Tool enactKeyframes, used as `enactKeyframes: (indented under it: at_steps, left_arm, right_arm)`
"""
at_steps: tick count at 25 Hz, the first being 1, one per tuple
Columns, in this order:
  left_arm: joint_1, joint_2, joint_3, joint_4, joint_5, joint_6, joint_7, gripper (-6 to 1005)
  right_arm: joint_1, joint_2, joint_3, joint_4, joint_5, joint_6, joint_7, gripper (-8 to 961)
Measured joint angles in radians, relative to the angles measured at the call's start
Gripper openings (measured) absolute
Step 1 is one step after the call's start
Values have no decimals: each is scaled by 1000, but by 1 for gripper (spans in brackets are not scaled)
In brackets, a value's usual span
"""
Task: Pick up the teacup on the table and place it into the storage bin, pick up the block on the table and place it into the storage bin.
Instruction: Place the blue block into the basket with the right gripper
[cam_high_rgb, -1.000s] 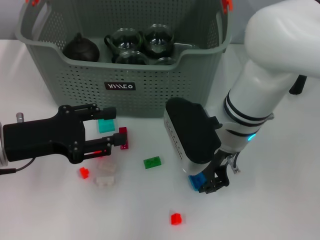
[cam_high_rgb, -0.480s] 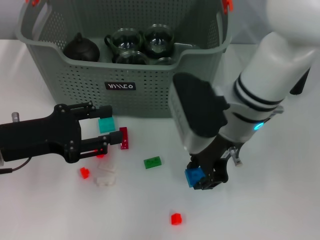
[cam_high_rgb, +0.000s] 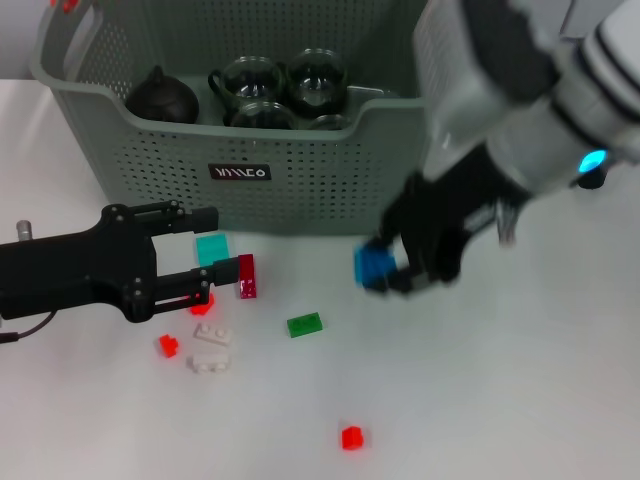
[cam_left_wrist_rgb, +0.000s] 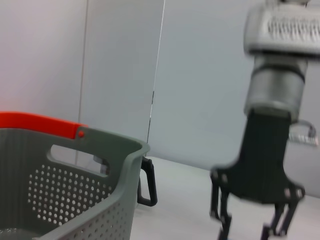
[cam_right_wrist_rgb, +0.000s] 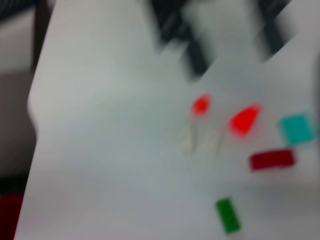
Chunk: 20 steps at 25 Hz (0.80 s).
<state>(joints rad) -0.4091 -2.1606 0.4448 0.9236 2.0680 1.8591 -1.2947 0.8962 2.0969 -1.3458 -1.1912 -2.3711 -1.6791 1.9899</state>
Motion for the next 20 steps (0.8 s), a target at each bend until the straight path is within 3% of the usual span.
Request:
enactKeyframes:
  at_steps: [9,14,20]
  left_arm:
    - [1,1,-5,5,0,2,0,647]
    - [1,1,-7,3,-1,4,0,647]
    - [-2,0,1,0,1,5,0,647]
  right_arm:
    - [63,-6,313,-181,89,-4,0,422]
    - [91,-10,352,-162,90,165,-27,422]
    - [134,-18,333,10,39,394,-47,423]
